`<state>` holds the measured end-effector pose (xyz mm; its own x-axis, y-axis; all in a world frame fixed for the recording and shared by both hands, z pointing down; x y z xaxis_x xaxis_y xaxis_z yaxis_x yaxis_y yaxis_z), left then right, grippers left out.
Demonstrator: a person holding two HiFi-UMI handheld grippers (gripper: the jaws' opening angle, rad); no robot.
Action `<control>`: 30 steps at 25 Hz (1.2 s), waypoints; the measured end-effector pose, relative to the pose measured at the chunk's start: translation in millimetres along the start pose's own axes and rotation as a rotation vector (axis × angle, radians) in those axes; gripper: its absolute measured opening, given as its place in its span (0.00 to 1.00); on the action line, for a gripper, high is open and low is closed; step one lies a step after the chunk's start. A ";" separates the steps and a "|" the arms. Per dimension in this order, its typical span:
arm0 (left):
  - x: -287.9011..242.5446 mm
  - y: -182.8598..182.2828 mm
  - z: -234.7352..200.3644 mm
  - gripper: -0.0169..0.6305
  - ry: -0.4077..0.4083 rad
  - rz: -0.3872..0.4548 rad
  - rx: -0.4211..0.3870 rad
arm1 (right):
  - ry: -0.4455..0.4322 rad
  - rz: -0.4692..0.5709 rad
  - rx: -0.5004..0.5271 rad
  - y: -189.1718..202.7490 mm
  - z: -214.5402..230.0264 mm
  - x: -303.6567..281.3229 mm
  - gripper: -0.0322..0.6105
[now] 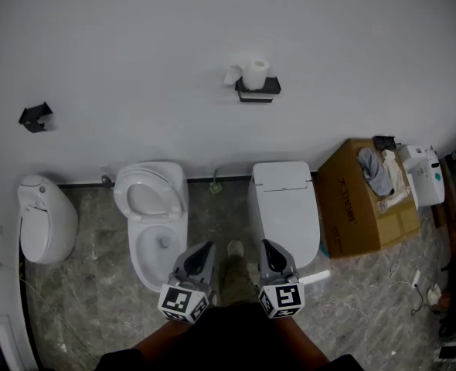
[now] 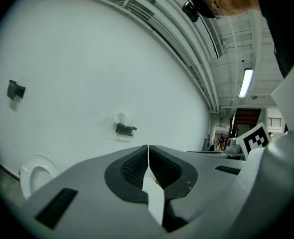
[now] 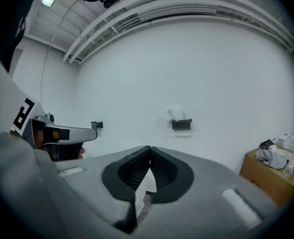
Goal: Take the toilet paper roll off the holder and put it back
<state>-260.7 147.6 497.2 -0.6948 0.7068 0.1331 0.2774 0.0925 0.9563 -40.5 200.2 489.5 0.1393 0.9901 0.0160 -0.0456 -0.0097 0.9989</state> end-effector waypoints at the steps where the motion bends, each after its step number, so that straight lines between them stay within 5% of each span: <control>1: -11.9 0.3 -5.6 0.06 -0.002 0.001 0.004 | -0.005 0.012 0.002 -0.9 8.1 -13.8 0.05; 9: -143.1 -3.0 -33.9 0.06 -0.017 -0.014 -0.064 | -0.032 0.033 0.029 -6.8 87.3 -130.1 0.05; 24: -397.0 -10.3 -94.7 0.06 -0.046 0.003 -0.066 | -0.055 0.080 -0.021 -30.4 207.8 -277.8 0.05; 30: -481.1 -9.5 -119.5 0.28 -0.054 0.003 -0.071 | -0.063 0.066 -0.036 -24.3 234.8 -306.1 0.05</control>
<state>-8.4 -277.2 455.2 -0.6565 0.7441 0.1240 0.2305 0.0414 0.9722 150.2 -135.4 470.5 0.1970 0.9766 0.0861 -0.0924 -0.0689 0.9933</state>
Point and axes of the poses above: the fingertips, and each gripper's own axes: x backward along the fingers, z to its right, y out of its underside, the point moved 10 cm from there along x, backward along the fingers, and after that the axes turned 12 degrees about z, right-handed, at the moved point
